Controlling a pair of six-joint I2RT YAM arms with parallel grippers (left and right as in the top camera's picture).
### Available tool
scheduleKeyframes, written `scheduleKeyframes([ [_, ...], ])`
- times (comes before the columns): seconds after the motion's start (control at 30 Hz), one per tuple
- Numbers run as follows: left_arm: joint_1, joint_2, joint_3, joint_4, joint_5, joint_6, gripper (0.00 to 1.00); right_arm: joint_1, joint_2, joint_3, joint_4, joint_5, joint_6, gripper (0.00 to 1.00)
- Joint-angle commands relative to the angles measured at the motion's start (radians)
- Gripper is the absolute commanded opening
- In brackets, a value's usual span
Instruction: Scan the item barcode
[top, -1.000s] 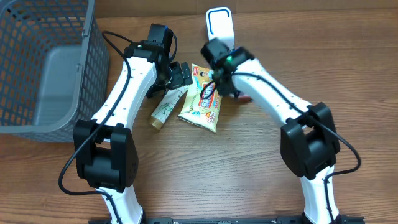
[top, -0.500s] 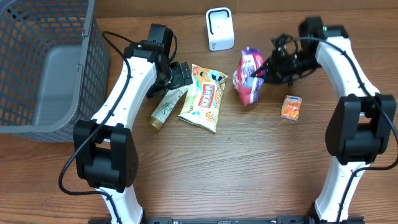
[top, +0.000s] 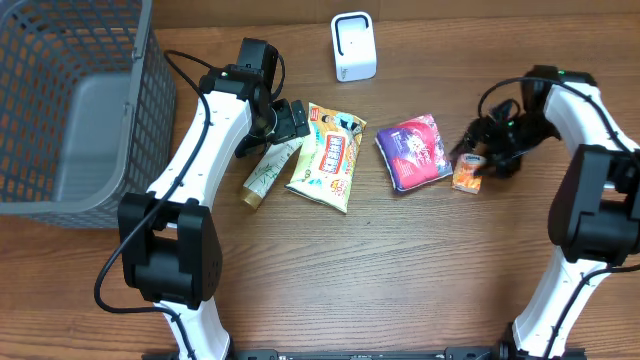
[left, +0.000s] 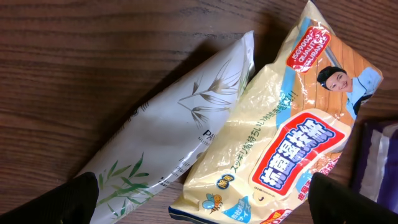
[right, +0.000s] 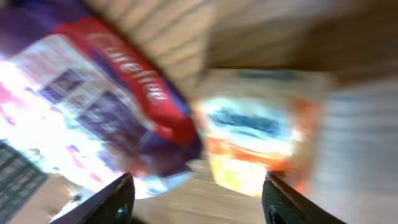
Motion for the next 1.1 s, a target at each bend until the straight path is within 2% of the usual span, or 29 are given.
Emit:
scheduleKeyframes([
  [0.0, -0.002, -0.003, 0.019, 0.001, -0.007, 0.019, 1.00, 0.015, -0.015, 0.126, -0.056, 0.114, -0.027, 0.67],
  [0.13, -0.002, -0.003, 0.019, 0.002, -0.007, 0.019, 1.00, 0.062, -0.015, 0.251, -0.144, 0.111, -0.096, 0.66],
  [0.27, -0.002, -0.003, 0.019, 0.002, -0.007, 0.019, 1.00, 0.139, -0.017, 0.268, -0.162, 0.122, -0.198, 0.67],
  [0.3, -0.002, -0.003, 0.019, 0.002, -0.007, 0.019, 1.00, 0.147, -0.017, 0.266, -0.155, 0.134, -0.199, 0.70],
  [0.37, -0.002, -0.003, 0.019, 0.002, -0.007, 0.019, 1.00, 0.183, -0.017, 0.247, -0.107, 0.173, -0.190, 0.80],
  [0.67, -0.002, -0.003, 0.019, 0.002, -0.007, 0.019, 1.00, 0.205, -0.017, 0.146, 0.113, 0.129, -0.192, 0.79],
  [0.83, -0.002, -0.003, 0.019, 0.002, -0.007, 0.019, 1.00, 0.235, -0.016, 0.060, 0.186, 0.121, -0.180, 0.66],
  [0.93, -0.002, -0.003, 0.019, 0.002, -0.007, 0.019, 1.00, 0.257, -0.016, 0.002, 0.240, 0.122, -0.171, 0.63],
  [1.0, -0.002, -0.003, 0.019, 0.002, -0.007, 0.019, 1.00, 0.265, -0.016, -0.033, 0.280, 0.122, -0.129, 0.54],
  [1.03, -0.002, -0.003, 0.019, 0.002, -0.007, 0.019, 1.00, 0.266, -0.016, -0.037, 0.286, 0.121, -0.123, 0.46],
  [1.07, -0.002, -0.003, 0.019, 0.002, -0.007, 0.019, 1.00, 0.266, -0.016, -0.038, 0.291, 0.122, -0.103, 0.32],
])
